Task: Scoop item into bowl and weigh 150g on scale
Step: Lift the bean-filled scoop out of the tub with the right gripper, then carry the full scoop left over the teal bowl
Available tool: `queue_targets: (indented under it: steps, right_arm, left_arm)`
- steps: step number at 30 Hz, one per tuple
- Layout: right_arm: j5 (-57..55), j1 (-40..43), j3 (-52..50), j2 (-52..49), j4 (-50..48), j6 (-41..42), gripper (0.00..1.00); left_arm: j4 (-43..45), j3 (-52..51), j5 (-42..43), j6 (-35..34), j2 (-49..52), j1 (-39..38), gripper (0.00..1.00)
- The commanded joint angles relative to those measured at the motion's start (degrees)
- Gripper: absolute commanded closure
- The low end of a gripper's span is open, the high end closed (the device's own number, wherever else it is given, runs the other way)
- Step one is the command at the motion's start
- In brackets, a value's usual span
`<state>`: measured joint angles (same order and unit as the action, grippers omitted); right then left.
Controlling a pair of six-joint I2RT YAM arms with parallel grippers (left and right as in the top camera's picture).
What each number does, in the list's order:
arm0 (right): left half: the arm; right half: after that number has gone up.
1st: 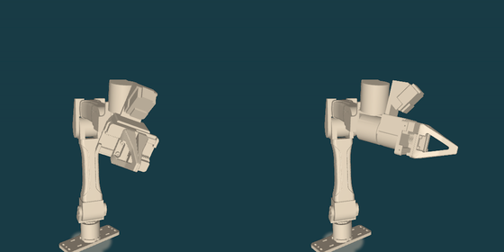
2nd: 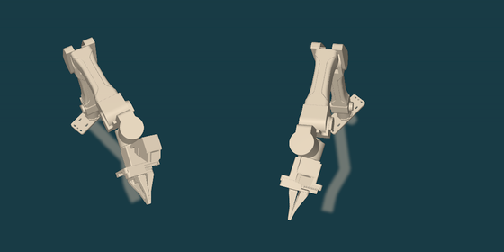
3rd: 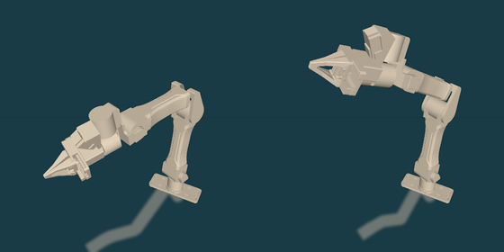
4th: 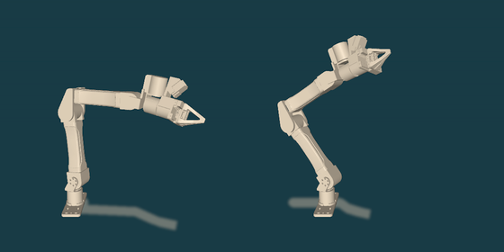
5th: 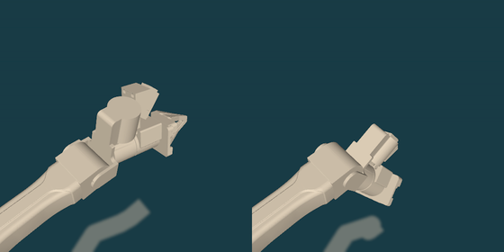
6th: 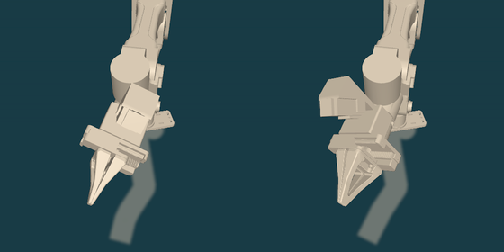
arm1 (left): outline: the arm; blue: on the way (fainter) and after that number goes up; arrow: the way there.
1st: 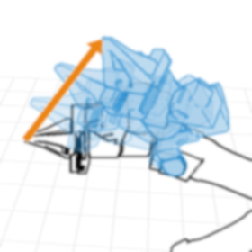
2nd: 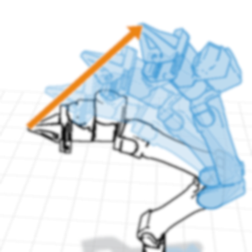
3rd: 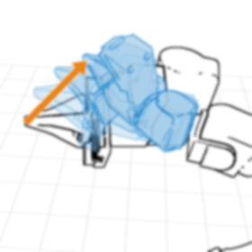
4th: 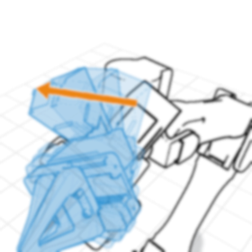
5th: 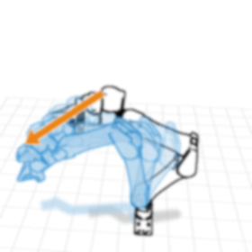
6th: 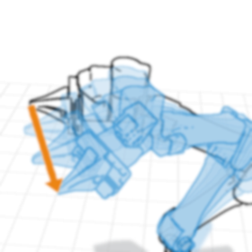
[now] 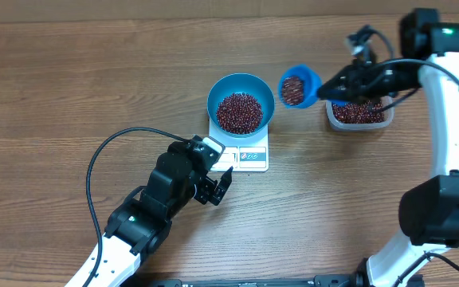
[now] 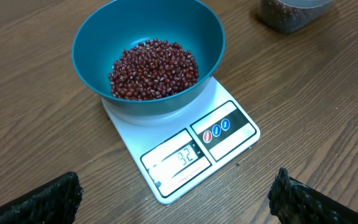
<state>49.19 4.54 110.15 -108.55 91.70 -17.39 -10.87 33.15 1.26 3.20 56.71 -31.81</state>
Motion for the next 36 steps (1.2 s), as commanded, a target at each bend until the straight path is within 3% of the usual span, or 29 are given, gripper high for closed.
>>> queue_targets:
  steps: [1,6,15,36]
  right_arm:
    - [-4.7,-5.0,2.6,1.9,-1.8,5.3,0.96]
    - [-16.6,-12.2,6.2,1.9,-3.6,12.8,0.96]
    - [-26.3,-19.8,9.2,1.9,-4.3,17.4,0.96]
    - [-43.1,-29.0,9.2,1.9,-10.7,22.1,0.96]
  left_arm:
    - [0.2,-0.1,-0.6,0.7,0.3,0.4,0.0]
    - [0.2,0.0,-0.6,0.7,0.3,0.4,0.0]
    - [0.2,-0.1,-0.6,0.7,0.3,0.4,0.0]
    - [0.2,-0.1,-0.6,0.7,0.3,0.4,0.0]
